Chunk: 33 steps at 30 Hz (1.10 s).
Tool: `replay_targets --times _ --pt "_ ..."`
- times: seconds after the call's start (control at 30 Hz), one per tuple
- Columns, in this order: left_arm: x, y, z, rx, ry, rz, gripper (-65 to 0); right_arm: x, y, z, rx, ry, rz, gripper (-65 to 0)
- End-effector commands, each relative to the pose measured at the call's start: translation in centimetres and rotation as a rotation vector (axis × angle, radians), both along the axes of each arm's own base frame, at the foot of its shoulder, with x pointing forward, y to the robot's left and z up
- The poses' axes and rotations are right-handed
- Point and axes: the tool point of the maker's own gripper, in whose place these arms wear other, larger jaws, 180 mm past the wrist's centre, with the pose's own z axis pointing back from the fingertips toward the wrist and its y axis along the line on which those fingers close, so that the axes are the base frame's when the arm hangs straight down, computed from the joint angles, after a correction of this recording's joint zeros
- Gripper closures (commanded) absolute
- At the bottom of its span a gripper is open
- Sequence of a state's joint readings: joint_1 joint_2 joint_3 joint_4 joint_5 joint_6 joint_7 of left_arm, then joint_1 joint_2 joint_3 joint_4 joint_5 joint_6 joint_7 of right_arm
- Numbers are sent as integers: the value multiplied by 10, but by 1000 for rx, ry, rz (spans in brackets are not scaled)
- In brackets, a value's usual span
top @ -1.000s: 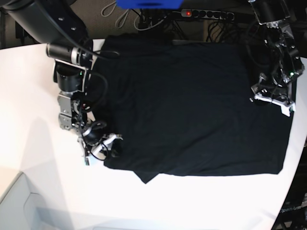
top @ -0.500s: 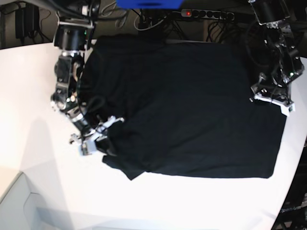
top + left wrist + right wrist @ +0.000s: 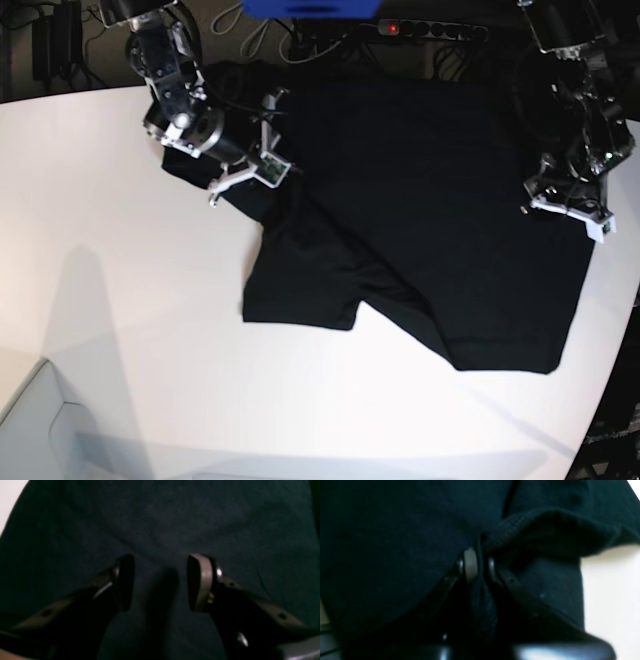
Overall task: Layout the t-shirt on the table in an organized manner, then fold the t-shirt properly
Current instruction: 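Drag the grasped hem with the right gripper to straighten the shirt side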
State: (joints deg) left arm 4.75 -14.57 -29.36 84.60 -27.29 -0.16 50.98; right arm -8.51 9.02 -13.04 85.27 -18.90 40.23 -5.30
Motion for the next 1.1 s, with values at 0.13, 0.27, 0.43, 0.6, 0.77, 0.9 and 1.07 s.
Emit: replay_targets --times 0.13,0.27,0.43,0.6,0.77,0.9,1.07 --pt "11 6 15 19 -46 0 -330 20 1 22 24 -72 -16 -97" --pt "11 6 15 19 -46 0 -330 26 -6 31 -27 -84 -39 -235" --pt "11 6 15 19 -46 0 -330 43 -17 67 -41 -182 -79 -307" --pt "11 -1 11 0 -46 2 -330 64 -35 106 -10 -287 -176 -306" --pt "11 -7 8 -16 -46 3 -330 95 -29 128 80 -320 -269 -306" --pt "11 -7 8 -16 -46 2 -330 122 -9 134 168 -298 -307 -295" --pt "9 -7 7 -15 -42 1 -330 153 18 84 160 -96 -295 -94"
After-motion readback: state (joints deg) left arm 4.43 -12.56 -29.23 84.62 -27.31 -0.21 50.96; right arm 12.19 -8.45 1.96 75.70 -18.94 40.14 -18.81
